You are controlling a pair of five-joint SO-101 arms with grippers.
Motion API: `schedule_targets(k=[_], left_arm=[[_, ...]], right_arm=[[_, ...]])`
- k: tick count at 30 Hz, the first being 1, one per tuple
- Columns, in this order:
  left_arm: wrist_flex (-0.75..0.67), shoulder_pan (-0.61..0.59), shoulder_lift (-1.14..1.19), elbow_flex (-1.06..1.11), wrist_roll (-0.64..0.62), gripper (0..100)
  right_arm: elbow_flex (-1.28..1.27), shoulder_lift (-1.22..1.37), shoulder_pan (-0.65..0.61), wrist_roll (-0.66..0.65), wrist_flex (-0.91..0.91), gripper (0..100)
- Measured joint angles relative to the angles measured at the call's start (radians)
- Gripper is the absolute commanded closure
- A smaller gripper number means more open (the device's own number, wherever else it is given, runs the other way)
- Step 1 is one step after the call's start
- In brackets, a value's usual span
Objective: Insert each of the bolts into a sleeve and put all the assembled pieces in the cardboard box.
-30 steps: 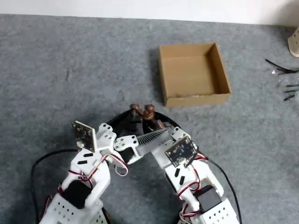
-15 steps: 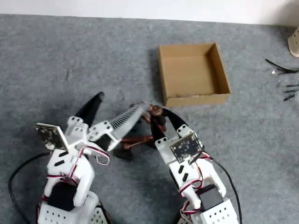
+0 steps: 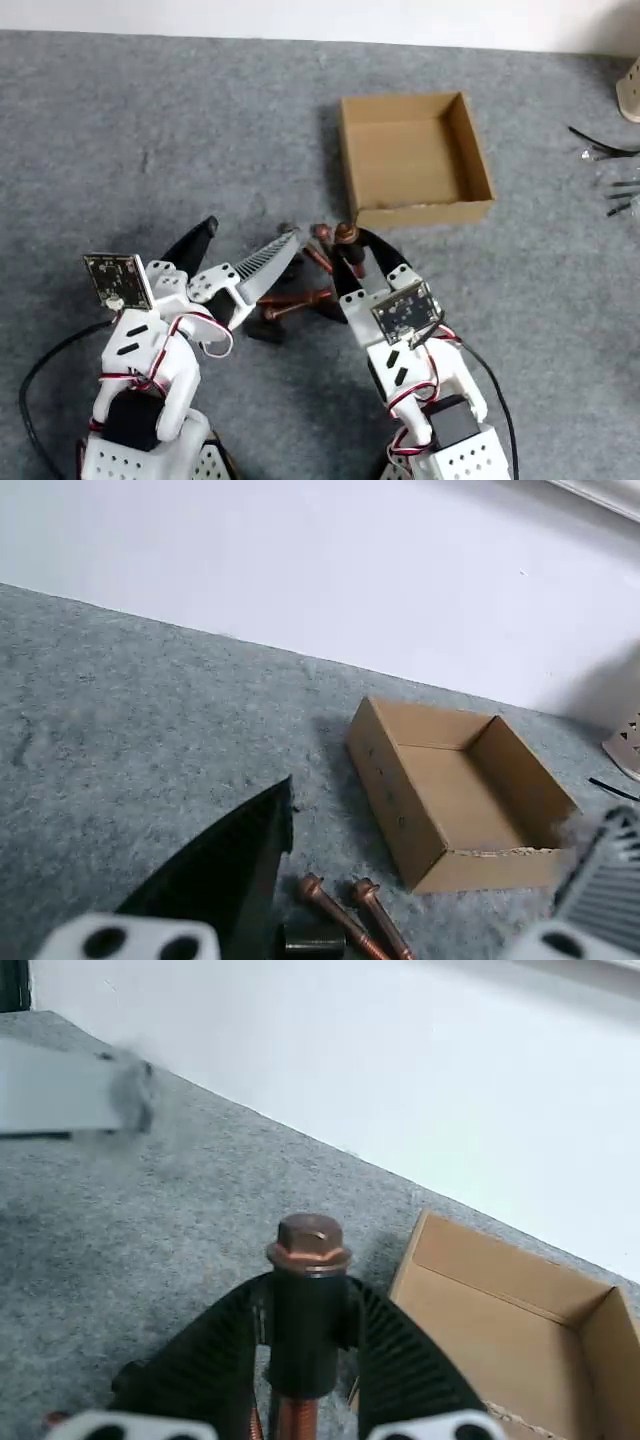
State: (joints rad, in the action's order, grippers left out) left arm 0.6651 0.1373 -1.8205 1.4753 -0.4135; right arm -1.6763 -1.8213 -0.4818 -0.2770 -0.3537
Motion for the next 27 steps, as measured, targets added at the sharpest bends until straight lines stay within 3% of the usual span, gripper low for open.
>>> schedule_targets(k=[13,27], left_arm=[[0.003,-0.011,0.000,0.081,0.127,58],[0.003,-0.034,0.000,0.199,0.130,58]], right_arm=[[0.000,0.000,0.000,0.000,0.000,99.4],[0.000,0.000,0.071,0.000,0.000,99.4]])
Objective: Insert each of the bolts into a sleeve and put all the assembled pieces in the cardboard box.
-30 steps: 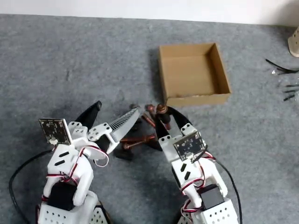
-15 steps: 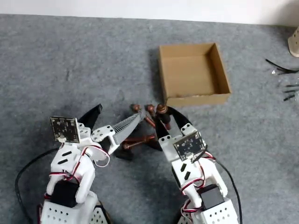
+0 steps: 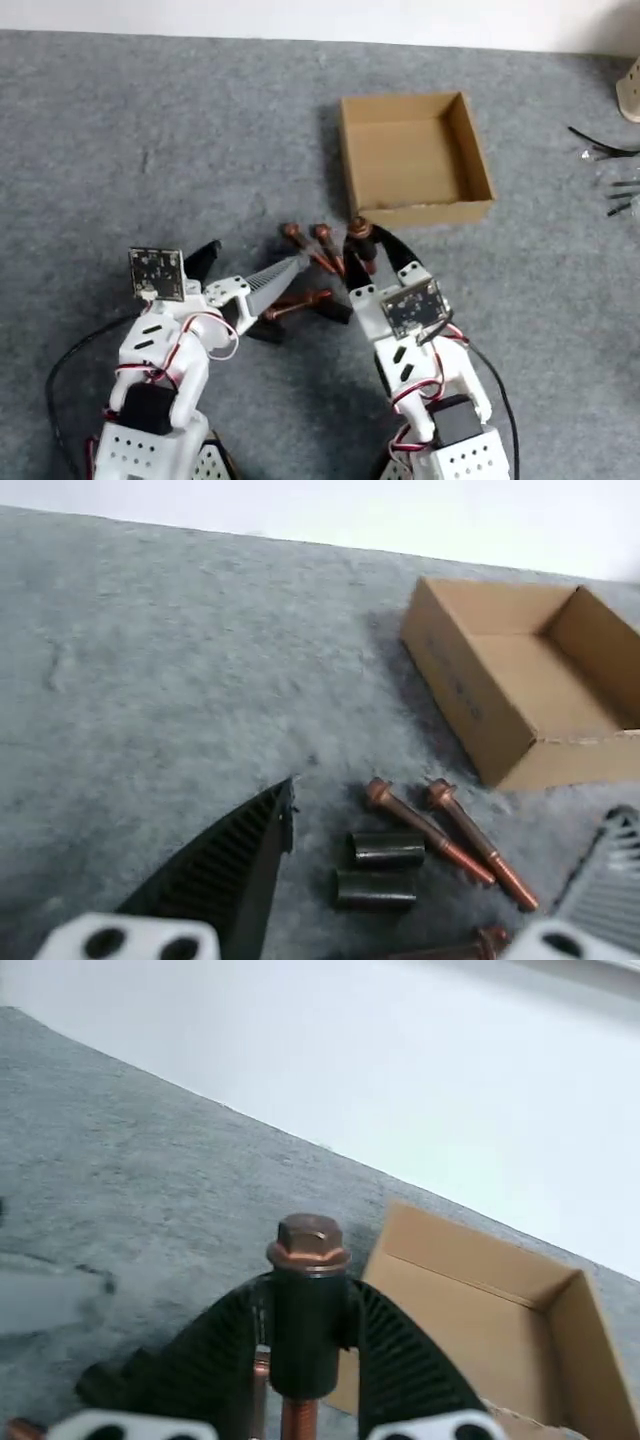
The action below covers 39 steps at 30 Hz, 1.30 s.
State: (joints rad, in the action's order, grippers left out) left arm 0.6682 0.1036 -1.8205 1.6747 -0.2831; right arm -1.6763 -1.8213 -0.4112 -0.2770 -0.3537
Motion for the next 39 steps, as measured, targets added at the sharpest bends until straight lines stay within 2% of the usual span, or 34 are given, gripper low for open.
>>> schedule_targets(k=[4,8,15,20,23,27,30,34,39], left_arm=[[0.040,-0.063,0.000,0.002,0.071,58],[0.170,-0.098,0.000,-0.003,0.110,58],[0.407,-0.124,0.000,-0.072,0.115,58],[0.427,-0.172,0.000,-0.089,0.115,58],[0.427,-0.199,0.000,-0.089,0.115,58],[0.419,-0.212,0.000,-0.089,0.115,60],[0.410,-0.222,0.000,-0.089,0.115,70],[0.321,-0.245,0.000,-0.075,0.115,84],[0.175,-0.282,0.000,-0.020,0.115,91]], right_arm=[[0.000,0.000,0.038,0.000,0.000,99.4],[0.000,0.000,0.041,0.000,0.000,99.4],[0.000,0.000,0.127,0.000,0.000,99.4],[0.021,0.080,0.161,0.000,0.000,99.4],[0.084,0.215,0.158,0.000,0.028,99.4],[0.224,0.489,0.164,0.000,0.166,99.4],[0.390,0.752,0.161,0.000,0.226,99.4],[0.667,1.132,0.161,0.006,0.241,99.4],[0.999,1.551,0.178,0.120,0.241,99.4]])
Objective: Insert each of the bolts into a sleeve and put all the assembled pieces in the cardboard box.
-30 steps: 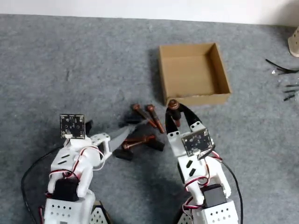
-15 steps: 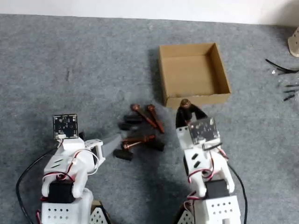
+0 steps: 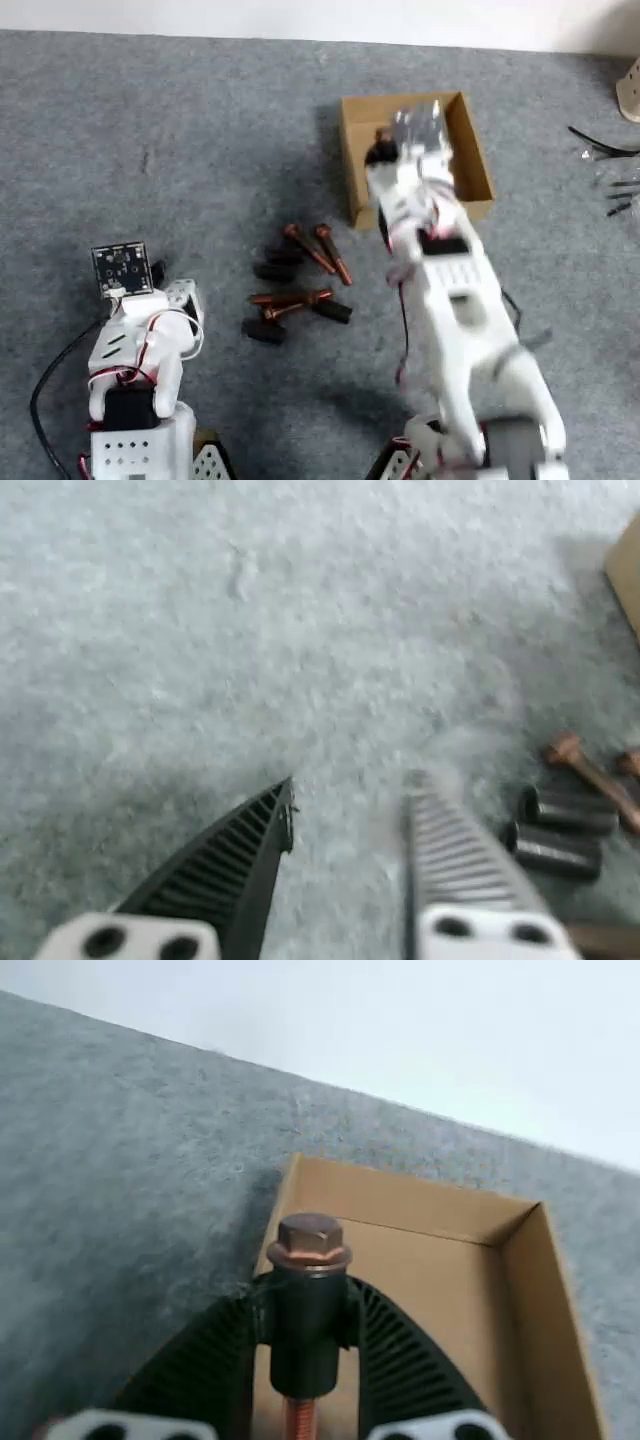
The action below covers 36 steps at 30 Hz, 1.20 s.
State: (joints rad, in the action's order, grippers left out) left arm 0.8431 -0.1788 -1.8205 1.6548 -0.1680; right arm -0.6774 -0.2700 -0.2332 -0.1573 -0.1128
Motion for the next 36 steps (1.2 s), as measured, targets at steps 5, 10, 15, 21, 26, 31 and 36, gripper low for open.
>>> schedule_targets(k=[5,10,15,21,26,31,36], left_arm=[[-0.040,-0.006,0.000,0.011,0.000,91],[-0.041,-0.006,0.000,0.011,0.000,91],[-0.041,-0.006,0.000,0.011,0.000,91],[-0.041,-0.006,0.000,0.011,0.000,91],[-0.041,-0.006,0.000,0.011,0.000,91],[-0.041,-0.006,0.000,0.011,0.000,91],[-0.041,-0.006,0.000,0.011,0.000,91]], right_arm=[[0.216,0.278,0.035,0.104,0.000,99.4],[0.282,0.446,0.060,0.143,0.000,99.4],[0.288,0.514,0.066,0.146,0.000,98.8],[0.288,0.516,0.064,0.146,0.000,94.3],[0.298,0.516,0.063,0.146,-0.074,78.8],[0.311,0.514,0.064,0.146,-0.092,78.2],[0.311,0.486,0.061,0.146,-0.094,78.2]])
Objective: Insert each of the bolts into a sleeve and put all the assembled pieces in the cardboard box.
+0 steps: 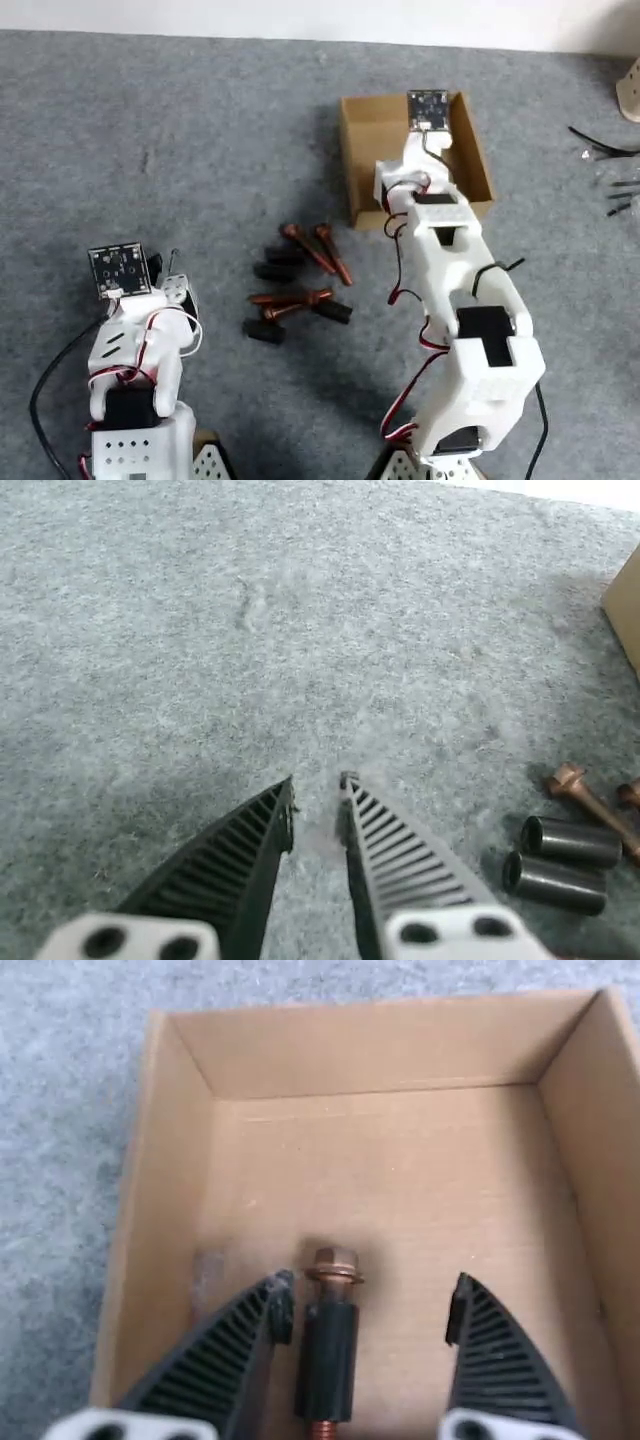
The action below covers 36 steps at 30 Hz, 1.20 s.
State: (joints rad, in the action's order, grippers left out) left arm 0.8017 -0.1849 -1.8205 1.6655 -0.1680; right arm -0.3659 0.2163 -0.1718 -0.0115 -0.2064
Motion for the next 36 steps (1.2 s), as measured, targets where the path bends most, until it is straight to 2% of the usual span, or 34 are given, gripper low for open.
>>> schedule_targets(k=[6,22,29,36], left_arm=[[0.000,0.000,0.000,0.000,0.000,91],[0.000,0.000,0.000,0.000,0.000,91],[0.000,0.000,0.000,0.000,0.000,91],[0.000,0.000,0.000,0.000,0.000,91]], right_arm=[[-0.130,-0.229,-0.023,0.000,-0.038,78.2],[-0.672,-0.864,-0.253,0.000,-0.038,78.2],[-0.763,-0.959,-0.331,-0.002,-0.038,78.2],[-0.769,-0.964,-0.354,-0.074,-0.038,78.2]])
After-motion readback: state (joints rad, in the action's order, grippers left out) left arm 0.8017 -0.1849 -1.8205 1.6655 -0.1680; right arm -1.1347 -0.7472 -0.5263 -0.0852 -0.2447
